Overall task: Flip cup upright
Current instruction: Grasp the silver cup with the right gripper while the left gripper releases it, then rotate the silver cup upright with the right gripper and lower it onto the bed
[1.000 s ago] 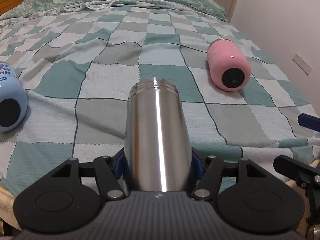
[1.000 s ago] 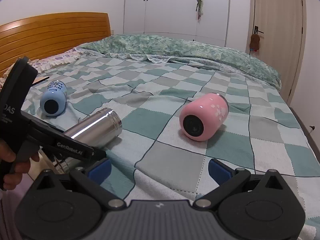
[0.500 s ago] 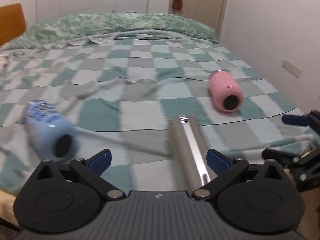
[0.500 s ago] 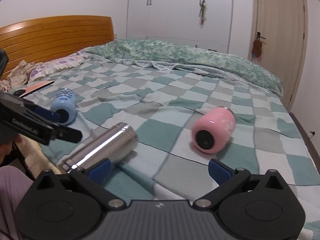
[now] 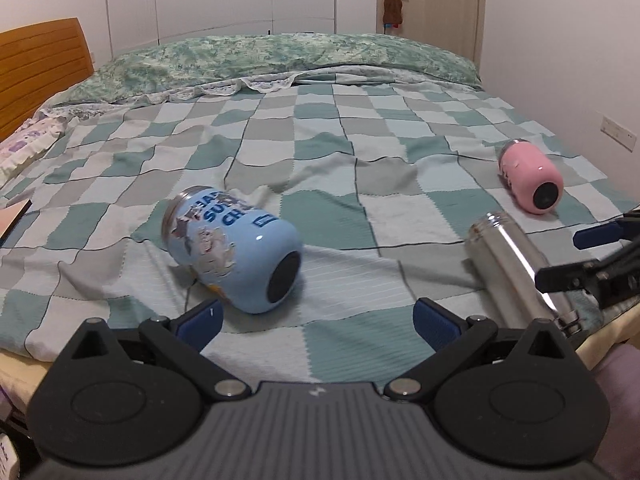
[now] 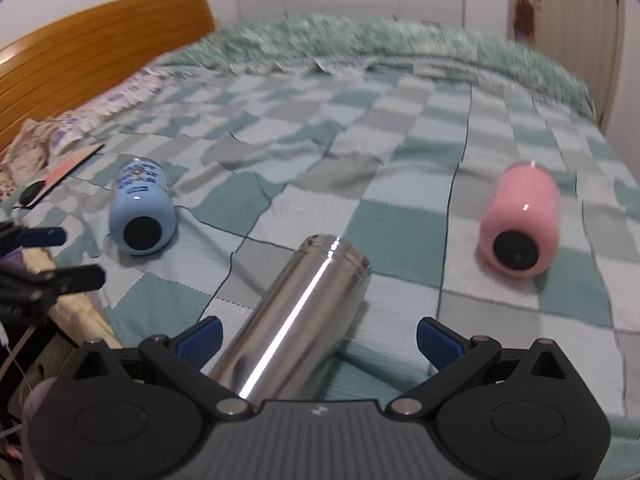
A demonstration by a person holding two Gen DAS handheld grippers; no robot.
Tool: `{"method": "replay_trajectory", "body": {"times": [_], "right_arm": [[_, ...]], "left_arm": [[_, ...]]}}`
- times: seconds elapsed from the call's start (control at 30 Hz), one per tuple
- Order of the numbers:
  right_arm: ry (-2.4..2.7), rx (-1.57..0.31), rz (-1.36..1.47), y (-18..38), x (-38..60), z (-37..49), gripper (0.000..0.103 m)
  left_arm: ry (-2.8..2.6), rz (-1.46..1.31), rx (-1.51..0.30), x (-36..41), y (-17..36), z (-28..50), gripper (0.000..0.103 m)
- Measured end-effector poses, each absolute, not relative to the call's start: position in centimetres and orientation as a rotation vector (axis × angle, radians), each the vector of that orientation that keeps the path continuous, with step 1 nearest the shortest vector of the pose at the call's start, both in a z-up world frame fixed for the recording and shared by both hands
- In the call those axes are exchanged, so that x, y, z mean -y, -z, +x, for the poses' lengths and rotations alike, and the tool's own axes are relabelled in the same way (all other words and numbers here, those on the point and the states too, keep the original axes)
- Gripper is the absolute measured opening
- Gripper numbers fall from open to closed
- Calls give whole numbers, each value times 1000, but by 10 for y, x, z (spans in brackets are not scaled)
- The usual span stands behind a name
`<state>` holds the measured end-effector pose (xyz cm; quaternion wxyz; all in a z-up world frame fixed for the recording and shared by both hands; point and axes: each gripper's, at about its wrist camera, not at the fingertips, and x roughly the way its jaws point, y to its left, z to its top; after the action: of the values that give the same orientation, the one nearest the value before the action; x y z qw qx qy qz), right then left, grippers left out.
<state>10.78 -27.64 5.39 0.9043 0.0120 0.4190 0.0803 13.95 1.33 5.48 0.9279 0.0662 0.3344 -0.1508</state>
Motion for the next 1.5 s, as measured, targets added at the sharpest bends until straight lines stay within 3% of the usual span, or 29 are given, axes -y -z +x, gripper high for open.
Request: {"method": "replay_trajectory", "body": {"times": [0.43,0.5,0.57,0.63,1.07,1.5], "right_arm": [[-101,-1086,204,-28,268,154,103],[-102,-1108,233,-24,267,159,98],[-106,-1144,275,-18,269,163,77],[-94,-1149,296,-16,270,163,66],[-140,-1048,393,-18,285,145,65],[-247,-823,367,-38,291,117,64]], "left_arm": [[344,127,-685,-24,-33,153,103],[348,120,-687,-25,-31,154,103],[352,113,-689,-25,-30,154,103],[356,108,-692,-26,-29,154,103],[366,89,-690,-28,-29,147,103],[366,43,-689,-32,-30,137,103]]}}
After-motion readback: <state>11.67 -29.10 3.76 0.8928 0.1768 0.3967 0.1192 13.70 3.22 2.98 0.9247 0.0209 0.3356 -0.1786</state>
